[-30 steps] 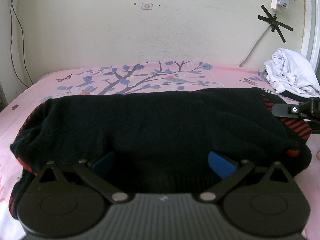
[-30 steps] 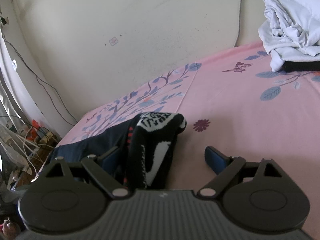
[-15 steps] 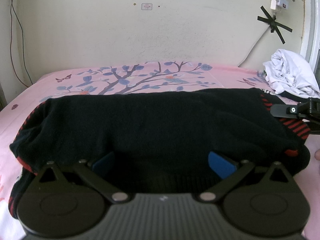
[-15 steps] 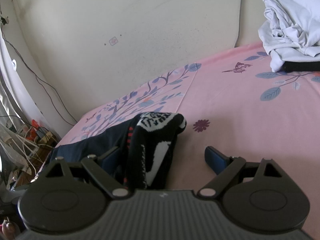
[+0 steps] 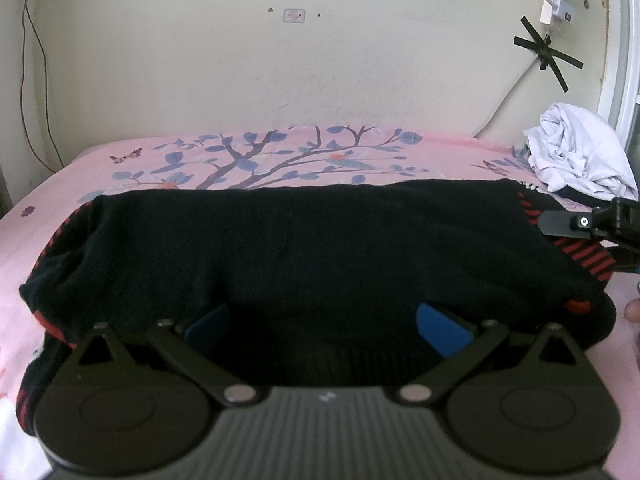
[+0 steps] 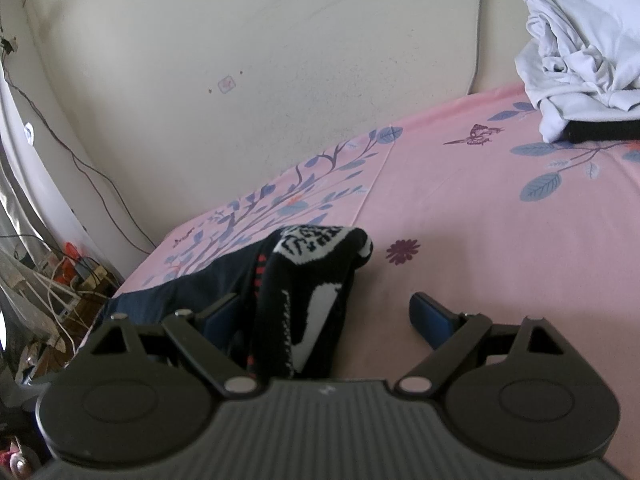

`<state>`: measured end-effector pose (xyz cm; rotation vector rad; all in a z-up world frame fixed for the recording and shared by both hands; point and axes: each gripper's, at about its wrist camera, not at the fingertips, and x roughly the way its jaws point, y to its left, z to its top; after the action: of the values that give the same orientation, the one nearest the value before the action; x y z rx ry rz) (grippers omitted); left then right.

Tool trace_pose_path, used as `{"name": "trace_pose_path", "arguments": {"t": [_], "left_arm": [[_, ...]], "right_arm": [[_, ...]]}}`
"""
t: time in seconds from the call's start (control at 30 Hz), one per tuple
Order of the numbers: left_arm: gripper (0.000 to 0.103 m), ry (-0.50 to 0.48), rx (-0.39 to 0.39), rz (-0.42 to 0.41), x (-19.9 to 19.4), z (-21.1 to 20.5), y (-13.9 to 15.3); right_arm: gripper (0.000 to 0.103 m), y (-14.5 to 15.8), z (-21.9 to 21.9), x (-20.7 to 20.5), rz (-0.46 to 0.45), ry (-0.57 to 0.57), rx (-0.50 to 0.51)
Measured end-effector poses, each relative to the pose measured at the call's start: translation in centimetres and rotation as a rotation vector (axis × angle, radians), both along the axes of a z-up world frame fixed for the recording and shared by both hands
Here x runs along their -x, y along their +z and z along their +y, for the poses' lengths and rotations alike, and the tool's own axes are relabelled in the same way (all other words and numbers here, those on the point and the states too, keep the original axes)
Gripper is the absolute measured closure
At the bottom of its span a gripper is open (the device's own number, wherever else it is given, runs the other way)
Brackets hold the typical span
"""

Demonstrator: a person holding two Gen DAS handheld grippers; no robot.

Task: Fold small clothes

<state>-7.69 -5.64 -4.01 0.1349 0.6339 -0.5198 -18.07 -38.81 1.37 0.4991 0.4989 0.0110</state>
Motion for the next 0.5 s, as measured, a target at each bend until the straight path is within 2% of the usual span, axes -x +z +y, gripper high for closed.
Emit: {"name": "trace_pose_path", "arguments": {"t": [0.5], "left_arm": [[0.0, 0.001, -0.004, 0.0, -0.06, -0.07, -0.03]], "right_arm": [[0.018, -0.04, 0.31, 0.29, -0.006, -0.015, -0.014]]}}
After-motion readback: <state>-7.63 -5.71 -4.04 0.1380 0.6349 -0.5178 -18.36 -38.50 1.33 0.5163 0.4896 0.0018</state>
